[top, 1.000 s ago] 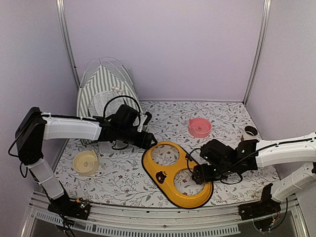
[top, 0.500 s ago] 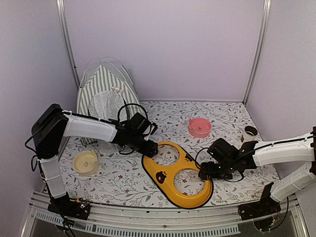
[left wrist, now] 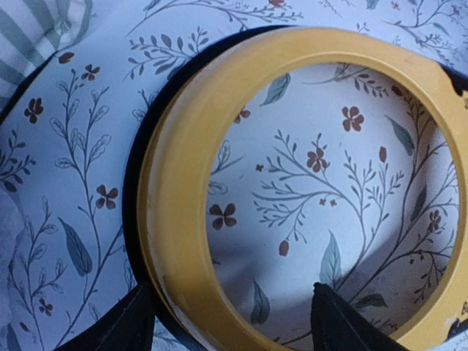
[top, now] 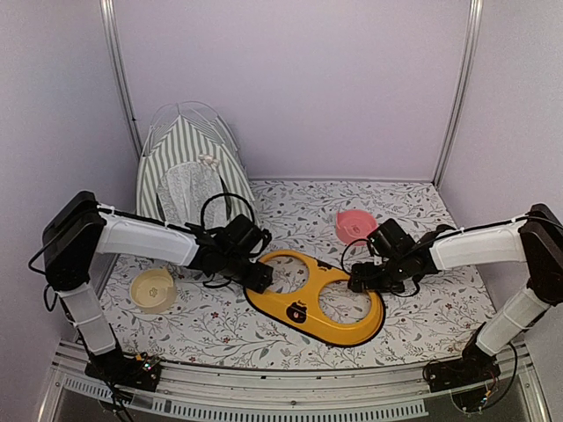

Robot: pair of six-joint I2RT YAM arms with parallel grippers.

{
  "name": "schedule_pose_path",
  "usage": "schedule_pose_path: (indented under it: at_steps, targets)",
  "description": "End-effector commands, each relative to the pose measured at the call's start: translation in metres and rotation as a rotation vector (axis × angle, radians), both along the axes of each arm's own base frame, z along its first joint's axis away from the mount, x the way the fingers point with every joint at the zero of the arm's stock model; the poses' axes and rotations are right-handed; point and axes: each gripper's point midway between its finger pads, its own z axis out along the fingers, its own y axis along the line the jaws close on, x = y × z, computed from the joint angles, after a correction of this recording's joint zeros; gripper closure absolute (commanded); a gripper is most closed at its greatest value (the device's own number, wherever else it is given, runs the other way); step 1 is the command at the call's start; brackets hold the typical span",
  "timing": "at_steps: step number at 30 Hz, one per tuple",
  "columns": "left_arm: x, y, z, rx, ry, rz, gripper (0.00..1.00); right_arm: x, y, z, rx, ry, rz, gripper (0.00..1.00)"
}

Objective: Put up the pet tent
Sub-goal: Adjust the pet food container at the center of the board.

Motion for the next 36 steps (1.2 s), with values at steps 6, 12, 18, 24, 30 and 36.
schedule_pose_path:
  at_steps: [6, 12, 18, 24, 30, 36]
  targets:
    - [-0.063, 0.004, -0.015, 0.049, 0.077, 0.007, 0.26, 0.097, 0.02, 0.03, -0.005, -0.156, 0.056, 0.05]
    - [-0.067, -0.007, -0.01, 0.001, 0.079, 0.014, 0.26, 0.116, 0.025, 0.036, -0.007, -0.184, 0.08, 0.05]
    - [-0.046, -0.007, 0.014, -0.036, 0.029, 0.069, 0.22, 0.114, 0.022, 0.06, 0.023, -0.22, 0.098, 0.04]
    - [-0.028, -0.008, 0.055, -0.156, -0.027, 0.112, 0.19, 0.113, 0.022, 0.098, 0.047, -0.293, 0.126, 0.01]
    - [-0.017, -0.001, 0.088, -0.235, -0.073, 0.152, 0.16, 0.137, 0.031, 0.114, 0.027, -0.345, 0.153, 0.01]
    - [-0.015, 0.031, 0.105, -0.294, -0.099, 0.248, 0.1, 0.171, 0.06, 0.113, 0.024, -0.372, 0.247, 0.06]
